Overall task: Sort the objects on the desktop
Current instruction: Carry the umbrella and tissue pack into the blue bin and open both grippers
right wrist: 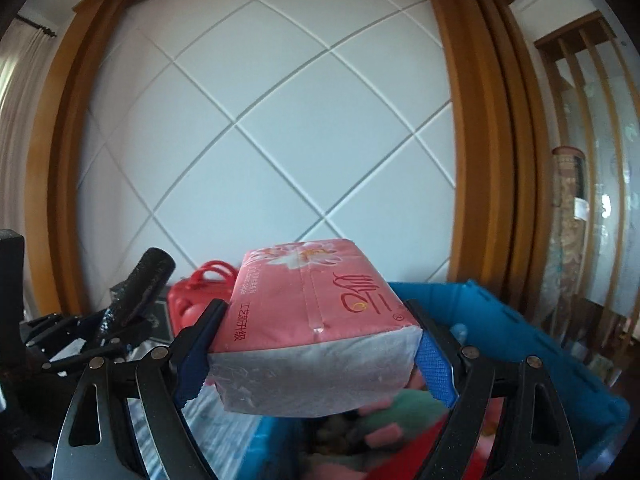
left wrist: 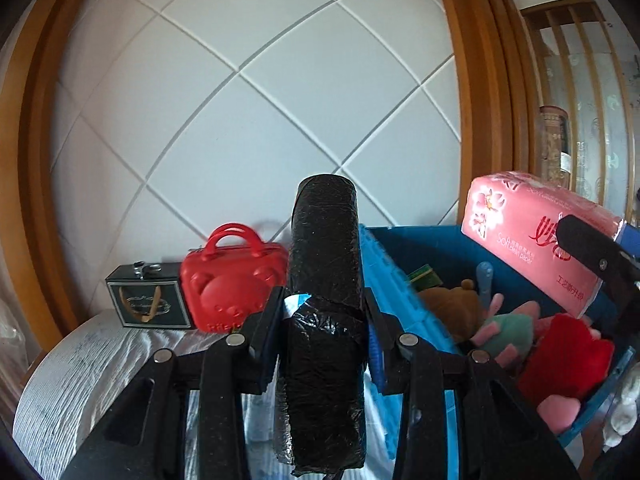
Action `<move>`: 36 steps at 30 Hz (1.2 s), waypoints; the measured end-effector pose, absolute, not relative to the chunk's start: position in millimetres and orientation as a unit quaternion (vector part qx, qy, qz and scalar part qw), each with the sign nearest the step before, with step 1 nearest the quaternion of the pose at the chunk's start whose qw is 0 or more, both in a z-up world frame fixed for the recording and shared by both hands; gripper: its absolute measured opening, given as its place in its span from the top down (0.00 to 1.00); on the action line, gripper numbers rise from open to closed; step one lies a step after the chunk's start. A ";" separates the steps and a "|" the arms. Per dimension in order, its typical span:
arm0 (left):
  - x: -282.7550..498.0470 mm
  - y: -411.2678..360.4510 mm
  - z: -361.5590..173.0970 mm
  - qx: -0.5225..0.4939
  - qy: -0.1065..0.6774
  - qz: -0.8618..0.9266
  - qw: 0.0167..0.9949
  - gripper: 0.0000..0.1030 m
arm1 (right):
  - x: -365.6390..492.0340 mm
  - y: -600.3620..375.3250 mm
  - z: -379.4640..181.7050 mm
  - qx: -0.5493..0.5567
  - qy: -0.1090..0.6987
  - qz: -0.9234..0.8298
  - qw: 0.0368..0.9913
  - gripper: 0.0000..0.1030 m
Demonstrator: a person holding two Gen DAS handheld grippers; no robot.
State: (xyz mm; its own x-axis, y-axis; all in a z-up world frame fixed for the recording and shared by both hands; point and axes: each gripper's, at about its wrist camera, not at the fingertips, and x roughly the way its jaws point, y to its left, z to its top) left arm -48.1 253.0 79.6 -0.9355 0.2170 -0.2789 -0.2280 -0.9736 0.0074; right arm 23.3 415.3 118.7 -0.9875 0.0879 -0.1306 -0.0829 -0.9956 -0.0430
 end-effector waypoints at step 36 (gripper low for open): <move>-18.3 442.4 44.3 -0.223 0.108 0.953 0.175 0.24 | 20.0 620.8 32.6 -0.215 0.009 0.964 0.155 0.06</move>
State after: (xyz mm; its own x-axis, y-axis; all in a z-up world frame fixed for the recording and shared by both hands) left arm -18.3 442.4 44.3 -0.8399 0.2847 -0.4620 -0.3807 -0.9159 0.1276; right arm 20.0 620.8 32.6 -0.8597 0.2956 -0.4166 -0.3035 -0.9516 -0.0489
